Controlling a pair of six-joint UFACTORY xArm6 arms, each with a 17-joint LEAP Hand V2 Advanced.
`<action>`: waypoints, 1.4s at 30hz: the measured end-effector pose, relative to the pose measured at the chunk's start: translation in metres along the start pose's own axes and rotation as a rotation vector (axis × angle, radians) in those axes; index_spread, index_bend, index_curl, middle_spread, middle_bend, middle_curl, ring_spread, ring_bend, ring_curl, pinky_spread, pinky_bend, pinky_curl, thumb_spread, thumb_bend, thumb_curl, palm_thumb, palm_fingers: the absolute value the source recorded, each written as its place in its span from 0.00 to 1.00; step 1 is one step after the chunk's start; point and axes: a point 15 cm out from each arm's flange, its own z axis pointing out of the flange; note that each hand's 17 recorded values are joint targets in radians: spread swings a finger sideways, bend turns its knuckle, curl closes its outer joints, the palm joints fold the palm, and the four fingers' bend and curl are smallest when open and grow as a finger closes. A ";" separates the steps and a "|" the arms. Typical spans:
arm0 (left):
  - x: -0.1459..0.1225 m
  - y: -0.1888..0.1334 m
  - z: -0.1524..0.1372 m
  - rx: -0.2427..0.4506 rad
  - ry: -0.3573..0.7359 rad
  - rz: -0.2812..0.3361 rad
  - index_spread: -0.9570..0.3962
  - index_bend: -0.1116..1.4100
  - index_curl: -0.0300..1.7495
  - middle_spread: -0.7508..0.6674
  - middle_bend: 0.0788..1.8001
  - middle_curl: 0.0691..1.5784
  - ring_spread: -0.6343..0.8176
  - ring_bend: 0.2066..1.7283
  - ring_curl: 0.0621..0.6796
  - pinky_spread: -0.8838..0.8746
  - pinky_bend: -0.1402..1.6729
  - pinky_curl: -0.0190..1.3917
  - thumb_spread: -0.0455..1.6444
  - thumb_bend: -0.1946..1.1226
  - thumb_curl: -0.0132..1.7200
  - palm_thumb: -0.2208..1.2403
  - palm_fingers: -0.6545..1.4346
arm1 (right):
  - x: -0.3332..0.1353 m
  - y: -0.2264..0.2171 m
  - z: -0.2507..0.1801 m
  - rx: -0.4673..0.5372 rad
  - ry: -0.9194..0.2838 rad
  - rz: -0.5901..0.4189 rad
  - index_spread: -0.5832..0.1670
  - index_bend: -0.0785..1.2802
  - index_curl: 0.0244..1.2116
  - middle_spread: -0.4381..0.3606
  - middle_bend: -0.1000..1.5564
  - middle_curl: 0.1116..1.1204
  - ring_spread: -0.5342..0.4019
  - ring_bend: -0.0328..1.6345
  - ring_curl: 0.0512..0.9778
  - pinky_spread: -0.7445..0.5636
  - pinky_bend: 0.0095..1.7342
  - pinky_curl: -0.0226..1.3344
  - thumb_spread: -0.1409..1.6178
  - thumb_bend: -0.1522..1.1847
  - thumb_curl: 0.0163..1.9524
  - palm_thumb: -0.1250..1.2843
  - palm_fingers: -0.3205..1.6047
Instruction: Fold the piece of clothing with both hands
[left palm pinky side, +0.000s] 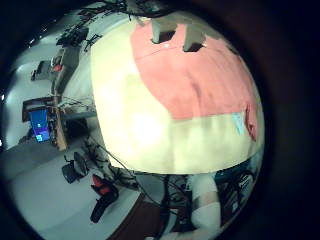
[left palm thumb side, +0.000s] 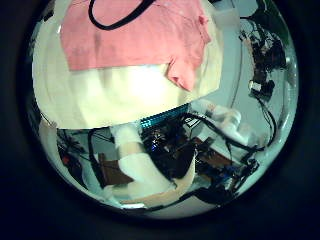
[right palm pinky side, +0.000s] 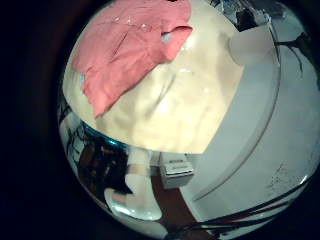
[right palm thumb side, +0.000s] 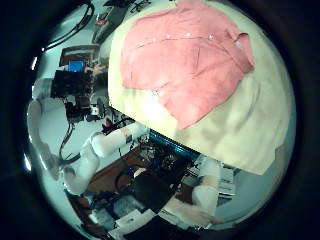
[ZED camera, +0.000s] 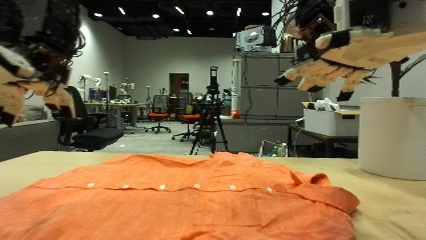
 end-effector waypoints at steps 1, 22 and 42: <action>-0.011 -0.004 0.003 0.013 -0.007 -0.001 0.65 0.17 0.17 0.71 0.06 0.18 0.78 0.19 0.25 0.79 0.24 0.25 0.57 0.12 0.17 0.14 0.33 | 0.000 0.000 0.001 -0.001 -0.002 0.001 0.31 0.18 0.22 0.69 0.18 0.20 0.86 0.16 0.22 0.86 0.16 0.25 0.68 0.10 0.14 0.27 0.21; -0.018 -0.029 0.050 0.012 0.083 -0.001 0.66 0.17 0.17 0.75 0.06 0.16 0.80 0.20 0.25 0.81 0.27 0.25 0.58 0.13 0.16 0.16 0.30 | -0.010 0.001 0.092 -0.096 -0.098 -0.107 0.33 0.17 0.21 0.67 0.18 0.22 0.79 0.16 0.23 0.82 0.14 0.25 0.69 0.10 0.14 0.36 0.23; -0.016 -0.024 0.059 0.002 0.127 -0.038 0.67 0.16 0.16 0.75 0.06 0.15 0.81 0.20 0.25 0.82 0.27 0.24 0.55 0.12 0.17 0.15 0.29 | -0.012 -0.037 0.153 -0.122 0.060 -0.304 0.32 0.18 0.22 0.59 0.18 0.22 0.72 0.16 0.23 0.78 0.12 0.25 0.64 0.10 0.15 0.46 0.22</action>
